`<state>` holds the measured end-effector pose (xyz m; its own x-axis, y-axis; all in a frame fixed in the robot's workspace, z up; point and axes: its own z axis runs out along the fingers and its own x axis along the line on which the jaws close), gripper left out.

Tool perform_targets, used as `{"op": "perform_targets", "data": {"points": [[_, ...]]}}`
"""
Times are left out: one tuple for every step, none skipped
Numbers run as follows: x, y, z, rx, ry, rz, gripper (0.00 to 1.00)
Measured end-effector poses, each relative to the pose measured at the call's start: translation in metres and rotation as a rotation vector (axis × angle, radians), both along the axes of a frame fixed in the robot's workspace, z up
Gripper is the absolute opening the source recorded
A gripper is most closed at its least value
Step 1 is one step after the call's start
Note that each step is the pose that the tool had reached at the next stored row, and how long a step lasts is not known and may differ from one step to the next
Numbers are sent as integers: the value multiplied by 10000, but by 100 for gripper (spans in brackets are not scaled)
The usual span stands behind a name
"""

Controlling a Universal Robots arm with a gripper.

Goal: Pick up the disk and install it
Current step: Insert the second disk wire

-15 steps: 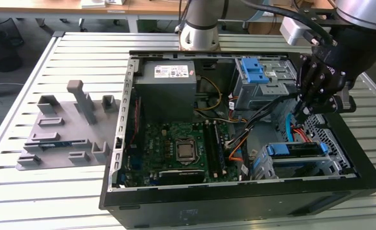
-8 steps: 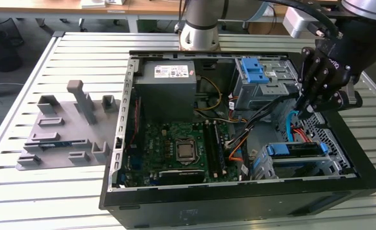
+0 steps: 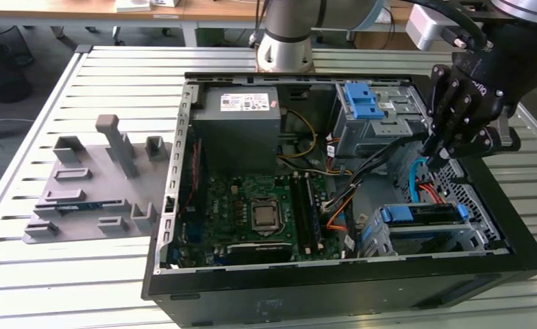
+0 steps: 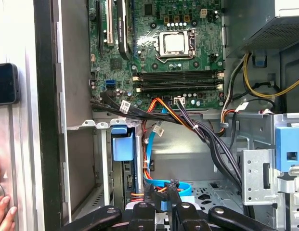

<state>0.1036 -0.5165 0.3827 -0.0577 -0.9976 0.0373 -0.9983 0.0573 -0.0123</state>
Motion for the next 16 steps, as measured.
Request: {"op": "perform_targets", "data": {"points": [[0, 0, 0, 1, 0, 0, 25], [0, 0, 1, -1, 0, 0, 25], [0, 0, 2, -6, 0, 0, 25], [0, 0, 1, -9, 0, 0, 25], [4, 0, -5, -10, 4, 1, 25], [7, 0, -13, -9, 7, 0, 25], [10, 0, -22, -8, 10, 0, 25], [13, 0, -29, -9, 13, 0, 25], [16, 0, -38, -9, 16, 0, 25], [19, 0, -46, -10, 18, 0, 25], [21, 0, -55, -10, 19, -1, 25], [22, 0, -63, -10, 19, -1, 25], [23, 0, -72, -18, 19, -1, 25], [23, 0, -79, -38, 20, -1, 25], [23, 0, -87, -65, 20, 0, 25], [24, 0, -95, -95, 20, 0, 25]]}}
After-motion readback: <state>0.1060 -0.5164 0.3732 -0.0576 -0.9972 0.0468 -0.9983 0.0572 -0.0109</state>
